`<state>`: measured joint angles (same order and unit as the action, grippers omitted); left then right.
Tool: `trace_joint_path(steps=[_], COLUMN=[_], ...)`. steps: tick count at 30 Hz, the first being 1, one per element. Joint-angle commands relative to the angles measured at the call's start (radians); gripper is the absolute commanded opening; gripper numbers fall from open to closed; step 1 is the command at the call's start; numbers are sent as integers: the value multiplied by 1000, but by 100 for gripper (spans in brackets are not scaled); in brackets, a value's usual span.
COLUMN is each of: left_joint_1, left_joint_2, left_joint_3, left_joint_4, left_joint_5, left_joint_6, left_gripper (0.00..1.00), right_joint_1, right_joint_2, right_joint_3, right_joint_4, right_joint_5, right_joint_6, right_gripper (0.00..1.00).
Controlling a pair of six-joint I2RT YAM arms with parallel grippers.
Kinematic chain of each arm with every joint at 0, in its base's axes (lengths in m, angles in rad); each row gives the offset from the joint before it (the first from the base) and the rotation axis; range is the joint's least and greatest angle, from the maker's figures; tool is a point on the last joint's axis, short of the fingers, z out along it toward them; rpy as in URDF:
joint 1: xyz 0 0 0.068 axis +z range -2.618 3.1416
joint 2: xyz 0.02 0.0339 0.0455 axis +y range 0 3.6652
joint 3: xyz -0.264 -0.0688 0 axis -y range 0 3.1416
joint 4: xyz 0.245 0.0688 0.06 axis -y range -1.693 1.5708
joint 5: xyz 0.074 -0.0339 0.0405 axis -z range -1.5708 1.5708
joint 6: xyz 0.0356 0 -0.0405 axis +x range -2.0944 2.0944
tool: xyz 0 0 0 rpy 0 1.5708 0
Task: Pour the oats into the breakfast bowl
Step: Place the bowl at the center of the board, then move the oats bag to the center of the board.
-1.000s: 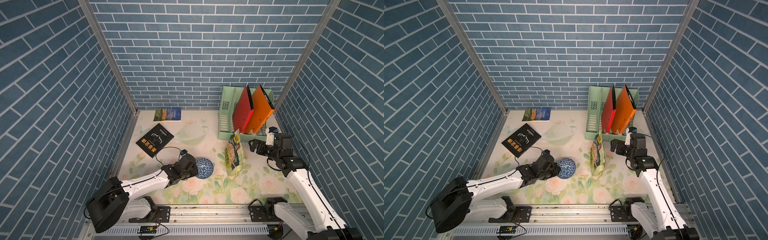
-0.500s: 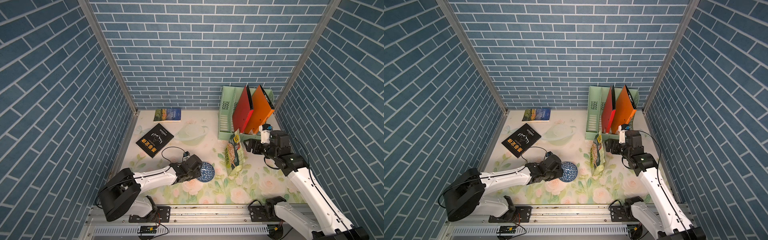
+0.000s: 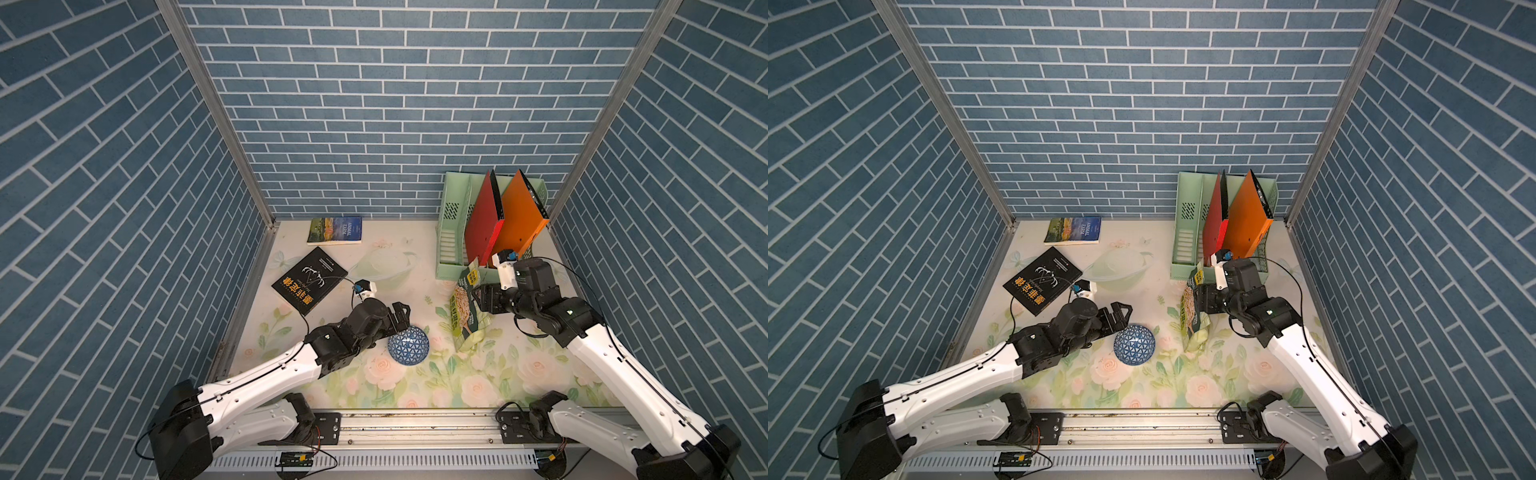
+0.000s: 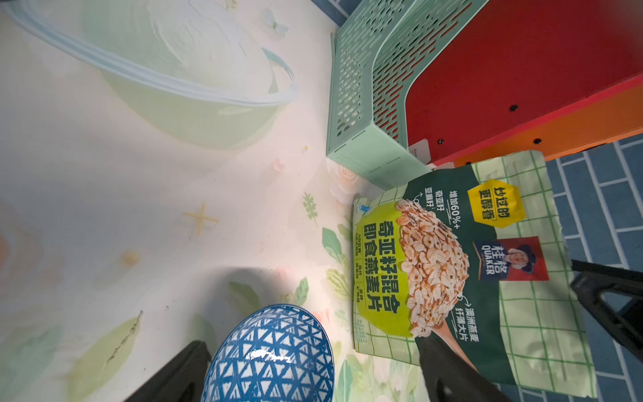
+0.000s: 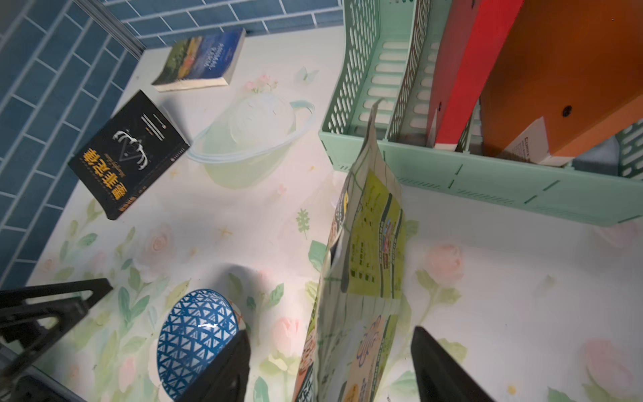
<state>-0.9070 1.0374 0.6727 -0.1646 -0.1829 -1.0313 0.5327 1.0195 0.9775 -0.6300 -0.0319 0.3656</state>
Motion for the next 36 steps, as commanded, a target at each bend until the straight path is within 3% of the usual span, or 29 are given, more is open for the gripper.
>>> trace_joint_path(steps=[1,5,9,12,24,27,32,36], left_joint_1=[4,3,3,3,3,3,3,1], left_joint_2=[-62,-121,-111,-69,139,196,265,309], left_joint_3=[-43,-73,-69,-46,64,103,167,209], left_joint_4=[52,134,178,201,359,390,430,468], left_joint_5=[-95,-117,-122,-103,-3,38,99,170], left_joint_6=[26,54,65,78,84,93,129,159], left_gripper=[100,100,100,100,98,96,91,85], right_joint_1=[62,129,177,191,200,199,198,164], right_joint_2=[45,90,109,99,23,-7,-92,-189], right_joint_3=[42,67,111,134,46,11,-14,-63], right_joint_4=[-92,-97,-87,-50,195,224,182,161], right_joint_5=[154,198,220,193,100,144,303,400], right_joint_6=[-10,0,18,35,210,221,214,218], right_gripper=[68,46,14,0,0,17,35,37])
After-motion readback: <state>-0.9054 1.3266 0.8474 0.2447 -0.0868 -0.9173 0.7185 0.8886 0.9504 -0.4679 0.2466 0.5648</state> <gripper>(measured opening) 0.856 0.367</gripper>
